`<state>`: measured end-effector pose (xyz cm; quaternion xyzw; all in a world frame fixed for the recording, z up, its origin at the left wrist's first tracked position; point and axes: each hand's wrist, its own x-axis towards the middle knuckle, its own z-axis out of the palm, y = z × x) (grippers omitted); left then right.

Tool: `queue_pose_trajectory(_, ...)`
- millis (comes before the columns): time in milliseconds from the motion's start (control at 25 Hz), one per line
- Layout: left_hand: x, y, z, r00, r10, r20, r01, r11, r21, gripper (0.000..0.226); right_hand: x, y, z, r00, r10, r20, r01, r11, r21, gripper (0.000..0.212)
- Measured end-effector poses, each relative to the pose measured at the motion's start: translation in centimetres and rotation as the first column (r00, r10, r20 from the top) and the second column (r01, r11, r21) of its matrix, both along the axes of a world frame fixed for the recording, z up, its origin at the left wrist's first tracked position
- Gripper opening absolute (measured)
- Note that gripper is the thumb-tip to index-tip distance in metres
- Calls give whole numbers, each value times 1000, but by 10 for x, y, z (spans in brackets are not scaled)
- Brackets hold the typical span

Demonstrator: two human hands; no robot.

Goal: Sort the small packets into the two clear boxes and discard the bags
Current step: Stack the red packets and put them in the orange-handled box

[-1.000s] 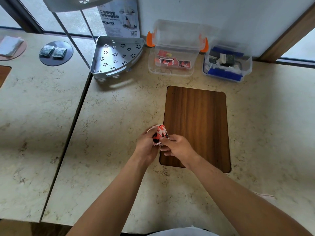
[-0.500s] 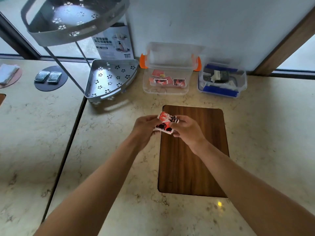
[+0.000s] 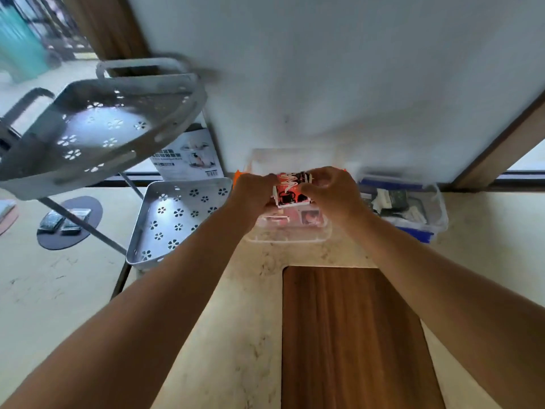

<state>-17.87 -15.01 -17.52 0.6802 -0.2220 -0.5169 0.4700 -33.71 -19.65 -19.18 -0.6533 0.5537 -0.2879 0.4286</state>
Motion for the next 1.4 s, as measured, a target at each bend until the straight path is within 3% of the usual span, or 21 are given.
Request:
queue_pose_trajectory(80, 6, -31, 7, 999, 2, 54, -4, 999, 32, 34, 11, -32, 4, 1000, 3, -16, -2, 998, 66, 29)
queue_pose_trajectory(200, 12, -65, 5, 992, -29, 125, 20, 997, 68, 42, 24, -64, 4, 1000, 12, -28, -6, 974, 227, 19)
queue_pose_trajectory(480, 13, -101, -35, 983, -180, 34, 160, 934, 319, 26, 45, -97, -35, 973, 80, -215, 13, 916, 402, 18)
queue_pose_trajectory(640, 12, -109, -51, 968, -229, 102, 168, 895, 413, 31, 51, -101, -52, 950, 175, -258, -17, 855, 518, 14)
queue_pose_trajectory(800, 5, -108, -57, 884, -408, 229, 272, 846, 458, 33, 53, -102, -55, 931, 201, -306, -40, 887, 460, 8)
queue_pose_trajectory(920, 7, -104, -51, 870, -403, 283, 256, 861, 440, 20, 49, -103, -43, 890, 270, -366, -119, 915, 385, 11)
queue_pose_trajectory(1040, 6, -92, -31, 742, -455, 492, 256, 871, 419, 29, 41, -97, -19, 835, 300, -460, -196, 945, 261, 23)
queue_pose_trajectory(1080, 4, -86, -24, 736, -402, 544, 217, 902, 373, 33, 37, -93, -12, 827, 310, -469, -227, 947, 226, 21)
queue_pose_trajectory(1200, -1, -61, 3, 742, -354, 569, 233, 933, 276, 46, 15, -65, 16, 821, 348, -453, -334, 936, 115, 52)
queue_pose_trajectory(1280, -5, -35, 18, 746, -319, 584, 231, 947, 223, 54, -1, -36, 29, 836, 335, -435, -362, 932, 22, 56)
queue_pose_trajectory(1400, -16, 12, 37, 698, -397, 596, 318, 917, 239, 53, -28, 16, 55, 837, 313, -449, -387, 919, -81, 57)
